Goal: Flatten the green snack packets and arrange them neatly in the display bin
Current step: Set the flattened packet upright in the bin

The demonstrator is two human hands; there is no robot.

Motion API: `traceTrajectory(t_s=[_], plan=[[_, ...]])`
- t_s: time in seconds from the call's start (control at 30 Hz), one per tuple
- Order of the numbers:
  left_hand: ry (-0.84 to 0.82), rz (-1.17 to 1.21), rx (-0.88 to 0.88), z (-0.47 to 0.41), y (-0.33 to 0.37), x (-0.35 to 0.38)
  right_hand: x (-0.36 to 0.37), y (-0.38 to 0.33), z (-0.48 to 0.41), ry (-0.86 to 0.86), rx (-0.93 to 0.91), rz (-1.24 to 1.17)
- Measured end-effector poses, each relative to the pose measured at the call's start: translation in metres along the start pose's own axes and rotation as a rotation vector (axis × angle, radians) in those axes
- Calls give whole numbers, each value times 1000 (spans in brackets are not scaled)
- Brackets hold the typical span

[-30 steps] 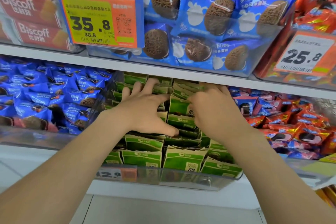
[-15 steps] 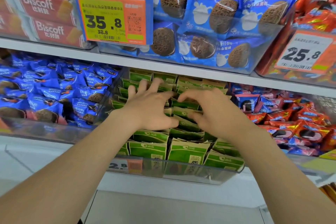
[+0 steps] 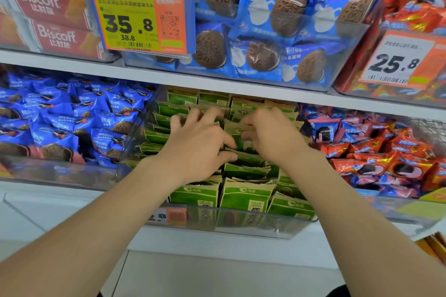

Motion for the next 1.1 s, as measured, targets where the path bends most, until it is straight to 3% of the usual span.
traceTrajectory(t_s=[0.1,0.27,0.43,0.53,0.67,0.77,0.97,1.1], plan=[[8,-32,-35,-4,4,2,3,-4,-6,18,89,-13],[191,58,-139,-6,4,0,-15,-3,-5,19,71,-44],[208,98,-173,-10,1,-3,-6,-9,4,-226,-41,28],[211,163,-185,-10,-1,-7,-1,-11,11,-284,-68,8],[192,384,-139,-4,-5,-10,-18,-7,28,10,8,-248],[51,309,-110,-1,-3,-11,-23,-4,28,237,78,-172],[-80,241,-72,2,-2,-5,-8,0,12,90,127,-123],[-75,232,-41,6,-3,-2,-9,-5,8,18,76,-12]])
Point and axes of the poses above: each hand's wrist, its own z-axis away from the middle knuckle, its own x-axis out of the palm, y = z × x, the point moved 2 cm from there along -z, towards the middle knuckle, and after that the axes turned 3 degrees about y, right-handed, at the moved point
